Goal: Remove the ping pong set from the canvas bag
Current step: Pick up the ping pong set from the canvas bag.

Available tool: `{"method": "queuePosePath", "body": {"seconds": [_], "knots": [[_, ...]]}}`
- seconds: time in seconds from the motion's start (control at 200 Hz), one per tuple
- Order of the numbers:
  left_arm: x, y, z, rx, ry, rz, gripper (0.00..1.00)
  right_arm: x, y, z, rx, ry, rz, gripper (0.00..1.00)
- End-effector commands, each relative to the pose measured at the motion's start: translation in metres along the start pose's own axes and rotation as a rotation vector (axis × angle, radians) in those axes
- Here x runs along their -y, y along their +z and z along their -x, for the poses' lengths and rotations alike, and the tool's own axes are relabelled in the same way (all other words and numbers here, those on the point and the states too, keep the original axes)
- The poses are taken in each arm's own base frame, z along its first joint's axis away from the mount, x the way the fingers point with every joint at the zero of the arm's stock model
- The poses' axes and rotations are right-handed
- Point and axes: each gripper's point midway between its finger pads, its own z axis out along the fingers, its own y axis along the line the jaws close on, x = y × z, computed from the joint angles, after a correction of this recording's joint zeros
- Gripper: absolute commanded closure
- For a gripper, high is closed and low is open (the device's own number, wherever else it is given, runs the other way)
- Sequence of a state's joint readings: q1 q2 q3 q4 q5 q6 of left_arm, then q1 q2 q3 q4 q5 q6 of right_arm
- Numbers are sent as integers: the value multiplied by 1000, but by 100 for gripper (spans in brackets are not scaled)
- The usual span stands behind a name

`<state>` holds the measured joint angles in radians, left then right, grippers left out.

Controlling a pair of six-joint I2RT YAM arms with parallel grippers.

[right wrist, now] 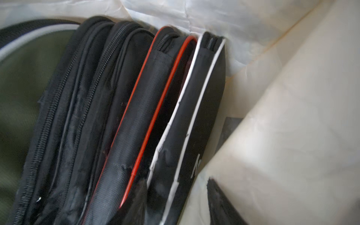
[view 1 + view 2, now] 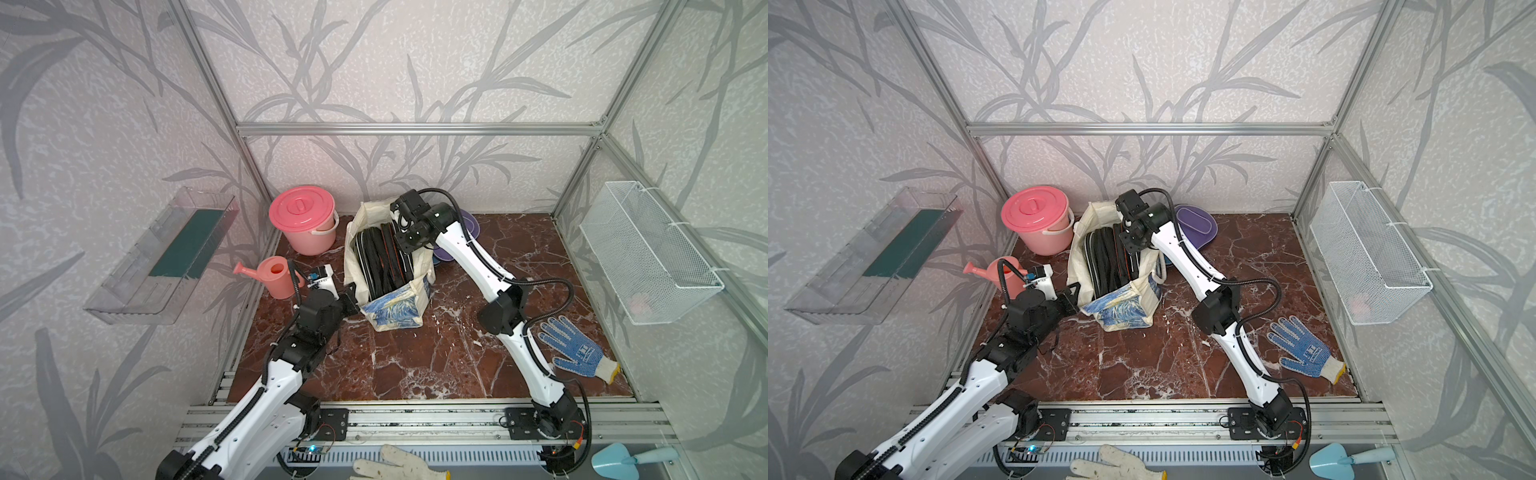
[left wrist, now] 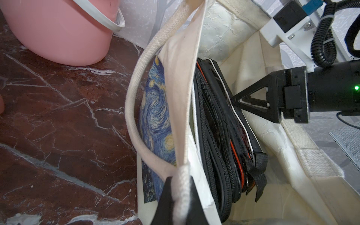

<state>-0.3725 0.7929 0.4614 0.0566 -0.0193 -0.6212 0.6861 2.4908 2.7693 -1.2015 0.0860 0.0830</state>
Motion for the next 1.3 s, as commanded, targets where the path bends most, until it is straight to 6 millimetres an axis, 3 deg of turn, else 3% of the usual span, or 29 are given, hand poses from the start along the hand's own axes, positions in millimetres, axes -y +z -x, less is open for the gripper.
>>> {"method": "queuePosePath", "body": {"seconds": [0.0,0.29,0.58,0.87,0.905,1.06,1.295], "knots": [[-1,-1,-7,-17,13,-4,100,8,15,-13,-52,-26,-60,49],[-3,-1,-7,-15,14,2,100,-7,6,-6,-24,-27,-9,47],[-5,-3,-9,-12,8,5,100,1,31,-21,-80,-42,-68,56],[-7,-5,-9,-9,9,10,100,10,43,-25,-96,-40,-91,57],[-7,-5,-9,-9,7,11,100,9,45,-26,-99,-40,-89,61],[-6,-5,-10,-10,8,7,100,9,52,-30,-115,-17,-61,100],[-5,-5,-7,-6,9,7,100,4,35,-22,-88,4,-25,100]]}}
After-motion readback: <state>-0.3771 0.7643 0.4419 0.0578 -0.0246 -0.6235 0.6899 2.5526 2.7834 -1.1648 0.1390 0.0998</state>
